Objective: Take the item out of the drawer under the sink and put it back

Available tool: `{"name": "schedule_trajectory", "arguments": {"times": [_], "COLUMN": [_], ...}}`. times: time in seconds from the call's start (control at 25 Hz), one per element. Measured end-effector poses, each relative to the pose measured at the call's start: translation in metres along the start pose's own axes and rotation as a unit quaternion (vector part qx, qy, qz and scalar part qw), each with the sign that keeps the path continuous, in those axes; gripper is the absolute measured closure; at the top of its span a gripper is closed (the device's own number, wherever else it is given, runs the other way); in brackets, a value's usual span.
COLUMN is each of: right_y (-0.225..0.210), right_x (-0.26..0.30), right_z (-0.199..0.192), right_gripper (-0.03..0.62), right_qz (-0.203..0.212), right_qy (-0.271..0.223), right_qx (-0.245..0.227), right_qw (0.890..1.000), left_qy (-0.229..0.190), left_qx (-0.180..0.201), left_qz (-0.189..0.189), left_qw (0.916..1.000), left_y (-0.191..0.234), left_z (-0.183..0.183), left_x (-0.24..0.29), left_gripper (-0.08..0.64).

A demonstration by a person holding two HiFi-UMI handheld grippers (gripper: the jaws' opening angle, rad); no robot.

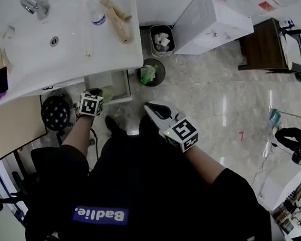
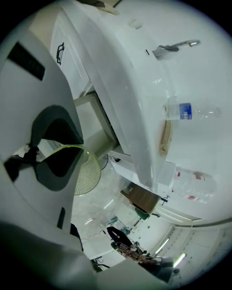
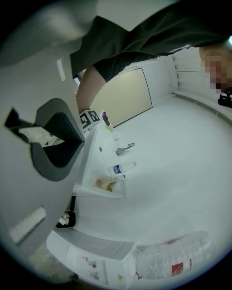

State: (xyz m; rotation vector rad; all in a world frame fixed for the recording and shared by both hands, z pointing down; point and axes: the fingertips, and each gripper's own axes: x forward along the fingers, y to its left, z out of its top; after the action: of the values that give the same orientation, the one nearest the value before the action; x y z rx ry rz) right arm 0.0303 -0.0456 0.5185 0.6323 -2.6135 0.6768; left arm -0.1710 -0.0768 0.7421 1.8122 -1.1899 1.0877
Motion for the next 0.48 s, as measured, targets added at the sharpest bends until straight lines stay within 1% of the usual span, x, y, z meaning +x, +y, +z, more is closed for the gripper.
{"name": "schedule_trajectory", "arguments": {"times": [0.16, 0.28, 0.48], "right_y": [0.007, 0.015, 0.029], "right_x": [-0.002, 0.000, 0.006], "right_z": [0.006, 0.009, 0.022], "right_gripper": [0.591, 0.591, 0.591], "right_qz": [0.003, 0.008, 0.021], "right_qy": [-0.008, -0.012, -0.020], "right_qx": [-0.007, -0.011, -0.029], "right_qw": [1.000, 1.000, 0.999], "left_qy": [-0.050, -0.083, -0.140], "left_qx": [-0.023, -0.022, -0.025], "left_qz": [-0.014, -0.026, -0.043], "left_qw": [0.9984, 0.9960, 0.9889], "left_y": [-0.015, -0.027, -0.043], "left_z": [0.006, 0.010, 0.027], "left_x": [-0.038, -0.067, -0.117], "left_gripper": [0.537, 0.537, 0.537]}}
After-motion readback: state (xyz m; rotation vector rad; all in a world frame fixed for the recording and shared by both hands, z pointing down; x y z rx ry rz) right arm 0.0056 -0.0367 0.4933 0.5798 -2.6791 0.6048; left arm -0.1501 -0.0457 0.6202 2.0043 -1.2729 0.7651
